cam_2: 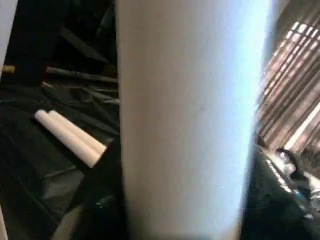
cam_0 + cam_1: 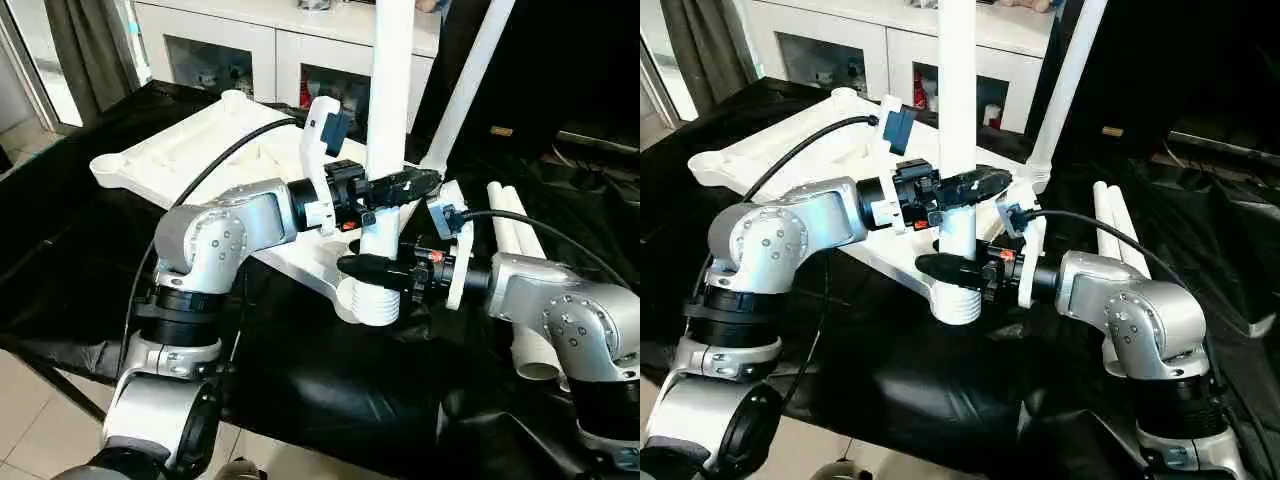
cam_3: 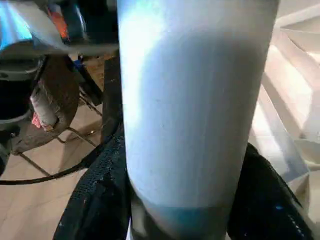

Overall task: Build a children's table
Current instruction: Pick table leg

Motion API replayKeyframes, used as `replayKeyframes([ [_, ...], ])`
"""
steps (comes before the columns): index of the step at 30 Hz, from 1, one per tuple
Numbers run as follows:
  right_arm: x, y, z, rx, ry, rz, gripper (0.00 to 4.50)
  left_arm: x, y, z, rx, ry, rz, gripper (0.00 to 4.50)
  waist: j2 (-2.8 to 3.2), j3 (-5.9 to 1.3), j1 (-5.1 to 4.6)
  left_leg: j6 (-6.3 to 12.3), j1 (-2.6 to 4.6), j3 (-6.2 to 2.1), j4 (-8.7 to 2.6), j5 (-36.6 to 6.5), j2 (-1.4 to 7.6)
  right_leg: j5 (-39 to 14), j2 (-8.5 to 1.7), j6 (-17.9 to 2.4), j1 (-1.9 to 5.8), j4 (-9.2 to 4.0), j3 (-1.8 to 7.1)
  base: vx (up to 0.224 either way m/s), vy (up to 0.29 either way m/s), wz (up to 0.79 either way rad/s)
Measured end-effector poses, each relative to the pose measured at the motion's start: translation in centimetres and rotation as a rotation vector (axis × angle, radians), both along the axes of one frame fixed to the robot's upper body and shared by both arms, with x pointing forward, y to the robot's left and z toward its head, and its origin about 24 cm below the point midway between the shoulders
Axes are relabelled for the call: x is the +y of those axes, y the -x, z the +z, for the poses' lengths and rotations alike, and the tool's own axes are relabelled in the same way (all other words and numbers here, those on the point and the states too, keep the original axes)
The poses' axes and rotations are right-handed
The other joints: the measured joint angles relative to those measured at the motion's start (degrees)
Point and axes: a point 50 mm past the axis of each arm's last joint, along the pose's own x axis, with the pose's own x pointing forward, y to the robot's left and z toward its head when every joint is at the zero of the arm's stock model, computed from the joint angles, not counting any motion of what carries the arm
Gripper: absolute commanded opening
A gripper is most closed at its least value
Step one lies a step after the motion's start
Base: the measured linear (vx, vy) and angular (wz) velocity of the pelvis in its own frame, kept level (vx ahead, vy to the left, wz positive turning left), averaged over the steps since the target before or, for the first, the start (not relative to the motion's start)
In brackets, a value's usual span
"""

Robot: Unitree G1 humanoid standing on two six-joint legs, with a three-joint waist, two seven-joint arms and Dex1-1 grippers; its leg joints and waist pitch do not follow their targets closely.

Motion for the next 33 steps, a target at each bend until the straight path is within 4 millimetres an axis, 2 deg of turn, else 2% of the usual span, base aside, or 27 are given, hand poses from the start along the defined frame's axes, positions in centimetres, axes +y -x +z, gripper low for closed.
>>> replayKeyframes([
  [1, 0.0, 0.0, -0.01, 0.0, 0.0, 0.0, 1.93, 0.03, -0.03, 0.15, -0.005, 0.003, 0.002, 3.0, -0.01, 0.0, 0.0, 0.0, 0.0, 0.0, 0.0, 0.0, 0.0, 0.0, 0.0, 0.0, 0.0, 0.0, 0.0, 0.0, 0.0, 0.0],
  [3, -0.07, -0.07, -0.16, 0.009, 0.001, -0.005, 1.93, 0.25, -0.22, 0.39, -0.01, 0.015, 0.023, 3.02, -0.02, 0.0, 0.0, 0.0, -0.01, 0.0, 0.0, 0.0, 0.0, 0.0, 0.0, 0.0, 0.0, -0.01, 0.0, 0.0, 0.0, 0.0],
  [4, -0.11, -0.12, -0.27, 0.015, 0.002, -0.008, 1.93, 0.27, -0.28, 0.51, -0.013, 0.017, 0.03, 3.24, -0.02, 0.0, 0.02, 0.0, -0.02, 0.0, 0.0, 0.0, 0.0, 0.0, 0.0, 0.0, 0.0, -0.01, 0.0, 0.0, 0.0, 0.0],
  [10, -0.14, -0.17, -0.34, 0.016, 0.009, -0.018, 1.93, 0.59, -0.6, 0.79, -0.012, 0.035, 0.048, 3.36, -0.02, 0.0, 0.08, 0.0, -0.01, 0.0, 0.0, 0.0, 0.0, 0.0, 0.0, 0.0, 0.0, 0.0, 0.0, 0.0, 0.0, 0.0],
  [12, -0.11, -0.17, -0.35, 0.016, 0.009, -0.017, 1.93, 0.48, -0.52, 0.77, -0.005, 0.039, 0.038, 3.0, -0.02, 0.0, 0.16, 0.0, -0.01, 0.0, 0.0, 0.0, 0.0, 0.0, 0.0, 0.0, 0.0, 0.0, 0.0, 0.0, 0.0, 0.0],
  [14, -0.05, -0.16, -0.37, 0.015, 0.01, -0.014, 1.93, 0.44, -0.49, 0.76, -0.003, 0.04, 0.034, 2.97, -0.02, 0.0, 0.16, 0.0, -0.01, 0.0, 0.0, 0.0, 0.0, 0.01, 0.0, -0.01, 0.0, 0.0, 0.0, 0.0, 0.0, 0.0],
  [17, 0.0, -0.17, -0.39, 0.01, 0.016, -0.015, 1.93, 0.39, -0.44, 0.76, 0.0, 0.043, 0.028, 2.61, -0.03, 0.0, 0.16, 0.0, 0.0, 0.0, 0.01, 0.0, 0.0, 0.01, 0.0, -0.01, 0.0, 0.01, 0.0, 0.0, 0.0, 0.0],
  [21, 0.09, -0.2, -0.37, -0.012, 0.032, -0.015, 1.93, 0.54, -0.49, 0.77, -0.001, 0.041, 0.032, 2.53, -0.02, 0.0, 0.15, 0.0, 0.0, 0.0, 0.01, 0.0, 0.0, 0.01, 0.0, -0.01, 0.0, 0.01, 0.0, 0.0, 0.0, 0.0],
  [23, 0.09, -0.21, -0.38, -0.014, 0.034, -0.016, 1.93, 0.54, -0.48, 0.76, -0.002, 0.039, 0.031, 2.18, -0.03, -0.01, 0.18, 0.0, -0.01, 0.0, 0.01, 0.0, 0.0, 0.01, 0.0, -0.01, 0.0, 0.01, 0.0, 0.0, 0.0, 0.0],
  [24, 0.11, -0.2, -0.37, -0.014, 0.033, -0.014, 2.49, 0.57, -0.5, 0.76, -0.004, 0.036, 0.034, 2.22, -0.03, -0.01, 0.18, 0.0, -0.01, 0.0, 0.01, 0.0, 0.0, 0.01, 0.0, -0.01, 0.0, 0.01, 0.0, 0.0, 0.0, 0.0],
  [28, 0.08, -0.2, -0.42, -0.008, 0.031, -0.014, 2.68, 0.4, -0.4, 0.65, -0.016, 0.01, 0.021, 2.04, -0.04, -0.01, 0.21, 0.0, -0.01, 0.0, 0.01, 0.0, 0.0, 0.01, 0.0, -0.01, 0.0, 0.01, 0.0, 0.0, 0.0, 0.0],
  [30, 0.06, -0.2, -0.42, -0.008, 0.033, -0.014, 3.01, 0.26, -0.33, 0.56, -0.022, -0.006, 0.012, 1.87, -0.05, -0.02, 0.19, 0.0, -0.01, 0.0, 0.02, 0.0, 0.0, 0.01, 0.0, -0.01, 0.01, 0.01, 0.0, 0.0, 0.0, 0.0],
  [33, -0.15, -0.22, -0.42, -0.007, 0.044, -0.018, 3.03, -0.07, -0.14, 0.49, -0.033, -0.025, -0.005, 1.84, -0.06, -0.02, 0.16, 0.0, 0.0, 0.0, 0.02, 0.0, 0.0, 0.01, 0.0, -0.01, 0.01, 0.02, 0.0, 0.0, 0.0, 0.0],
])
